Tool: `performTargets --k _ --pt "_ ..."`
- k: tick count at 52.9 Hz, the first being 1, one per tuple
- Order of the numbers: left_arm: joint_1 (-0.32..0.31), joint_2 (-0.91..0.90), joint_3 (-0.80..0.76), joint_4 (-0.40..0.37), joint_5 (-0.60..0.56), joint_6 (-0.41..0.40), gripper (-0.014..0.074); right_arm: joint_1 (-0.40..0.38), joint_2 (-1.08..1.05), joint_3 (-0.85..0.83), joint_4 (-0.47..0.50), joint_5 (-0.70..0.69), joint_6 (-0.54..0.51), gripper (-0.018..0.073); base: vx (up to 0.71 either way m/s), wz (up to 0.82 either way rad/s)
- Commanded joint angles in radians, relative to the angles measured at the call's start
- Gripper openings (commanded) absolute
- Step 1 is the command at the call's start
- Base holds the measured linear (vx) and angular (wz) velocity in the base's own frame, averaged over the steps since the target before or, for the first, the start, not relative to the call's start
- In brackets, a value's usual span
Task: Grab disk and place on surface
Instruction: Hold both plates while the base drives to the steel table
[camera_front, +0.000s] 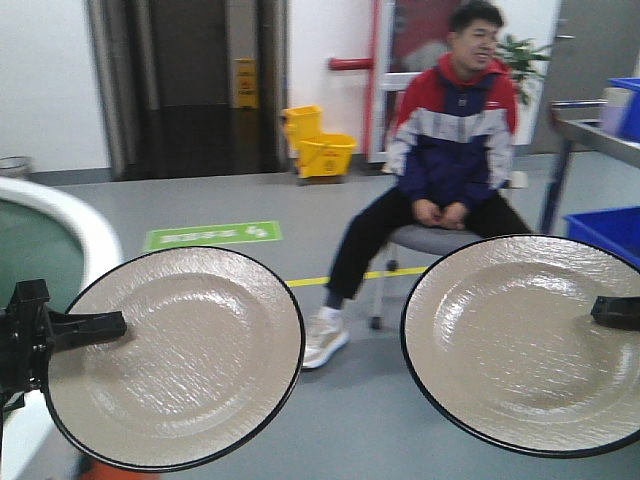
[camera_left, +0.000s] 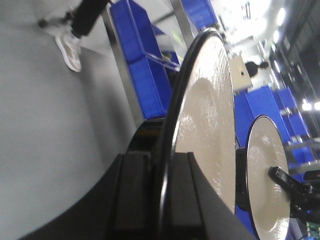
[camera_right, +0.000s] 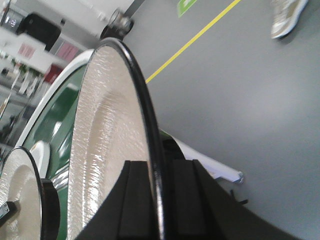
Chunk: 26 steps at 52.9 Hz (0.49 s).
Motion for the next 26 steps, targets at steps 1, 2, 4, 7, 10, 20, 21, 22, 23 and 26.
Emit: performTargets --k 1,2,4,7,10,20,21,22,23,26 --pt "-0.003 -0.05 -0.027 -0.167 0.074 -0.018 -0.0008 -0.003 -0.035 -0.031 0.121 0.016 0.006 -0.0009 0.13 -0.69" --pt "-0.003 -0.05 -0.027 -0.167 0.074 -0.018 -0.0008 -0.003 -0.035 -0.031 0.121 0.016 0.006 -0.0009 0.14 -0.69" --pt "-0.003 -0.05 -0.027 -0.167 0.074 -0.018 -0.0008 -0.003 -0.035 -0.031 0.121 0.016 0.006 -0.0009 0.14 -0.69" --pt "-0.003 -0.05 -0.027 -0.167 0.074 -0.018 -0.0008 -0.003 -0.035 -0.031 0.121 0.016 0.006 -0.0009 0.16 -0.69" --pt "-0.003 -0.05 -0.027 -0.168 0.074 -0.018 -0.0008 -0.003 -0.035 -0.031 0.121 0.016 0.006 -0.0009 0.18 -0.69" --pt "-0.003 -0.05 -0.027 -0.167 0.074 -0.018 -0.0008 -0.003 -0.035 -0.031 0.121 0.016 0.006 -0.0009 0.21 -0.63" --pt "-0.003 -0.05 -0.027 -0.167 0.074 -0.018 -0.0008 -0.003 -0.035 -0.031 0.121 0.016 0.006 -0.0009 0.23 -0.56" --pt "-0.003 -0.05 -0.027 -0.167 0.074 -0.018 -0.0008 -0.003 -0.035 -0.031 0.121 0.017 0.006 -0.0009 0.24 -0.54" --pt "-0.003 -0.05 -0.027 -0.167 0.074 -0.018 -0.0008 -0.003 -0.035 -0.031 0.121 0.019 0.006 -0.0009 0.24 -0.53" --pt "-0.003 -0.05 -0.027 -0.167 0.074 -0.018 -0.0008 -0.003 -0.035 -0.031 0.121 0.02 0.006 -0.0009 0.25 -0.52"
